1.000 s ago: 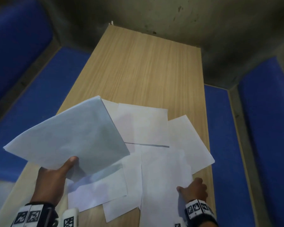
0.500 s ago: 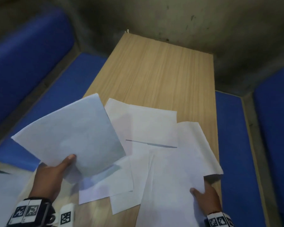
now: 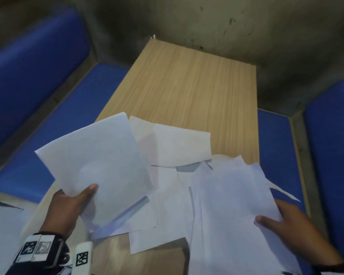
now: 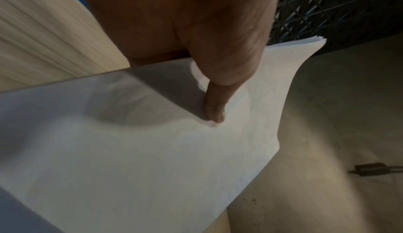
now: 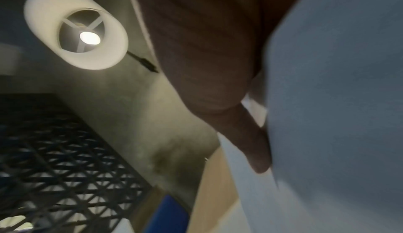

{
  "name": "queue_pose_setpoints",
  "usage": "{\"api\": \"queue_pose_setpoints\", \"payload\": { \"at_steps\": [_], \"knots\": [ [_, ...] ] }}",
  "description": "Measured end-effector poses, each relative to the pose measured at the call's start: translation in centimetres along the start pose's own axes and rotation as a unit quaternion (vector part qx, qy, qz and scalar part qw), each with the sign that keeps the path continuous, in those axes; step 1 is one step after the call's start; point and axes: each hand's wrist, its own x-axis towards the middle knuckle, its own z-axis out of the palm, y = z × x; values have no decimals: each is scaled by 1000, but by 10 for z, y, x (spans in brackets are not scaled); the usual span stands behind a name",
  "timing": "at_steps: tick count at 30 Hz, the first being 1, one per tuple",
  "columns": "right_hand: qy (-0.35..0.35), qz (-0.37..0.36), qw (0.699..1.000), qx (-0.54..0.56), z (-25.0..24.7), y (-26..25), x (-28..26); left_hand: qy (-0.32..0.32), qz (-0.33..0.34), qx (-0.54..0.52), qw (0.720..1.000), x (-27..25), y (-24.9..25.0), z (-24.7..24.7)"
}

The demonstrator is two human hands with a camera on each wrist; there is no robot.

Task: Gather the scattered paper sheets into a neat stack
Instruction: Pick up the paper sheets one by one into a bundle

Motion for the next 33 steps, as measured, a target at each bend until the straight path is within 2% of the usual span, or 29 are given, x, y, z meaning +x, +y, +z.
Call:
{"api": "queue_pose_setpoints", "payload": {
  "at_steps": [3, 7, 10, 14, 17, 19, 20, 23, 28, 29, 31, 33],
  "knots": [
    [10, -26, 999, -42, -22, -22, -20, -28, -9, 3, 1000, 1, -2, 8],
    [-19, -71, 995, -62, -42, -42, -42, -48, -20, -7, 999, 0, 3, 20],
    [29, -111, 993, -31, -51, -47, -51, -64, -25, -10, 998, 2, -2, 29],
    [70, -100, 992, 44, -65, -29, -40, -57, -41, -32, 997, 11, -16, 34],
    [145, -107, 977, 113, -61, -13, -17, -74, -69, -91, 991, 13, -27, 39],
    [146, -99, 964, 196, -39, -14, 0, -94, -102, -148, 979, 13, -37, 47],
    [125, -98, 959, 235, -22, -13, 9, -105, -119, -169, 973, 11, -41, 52],
    [92, -39, 951, 291, 43, 4, 35, -136, -166, -187, 959, 2, -57, 71],
    [69, 45, 968, 237, 146, 41, 56, -152, -264, -190, 933, -12, -78, 97],
    [83, 63, 971, 215, 160, 43, 57, -157, -269, -186, 932, -12, -81, 100],
    [90, 81, 967, 222, 182, 45, 56, -168, -242, -136, 946, -12, -86, 104],
    [49, 84, 965, 244, 191, 45, 52, -147, -211, -73, 964, -10, -91, 107]
  ]
}}
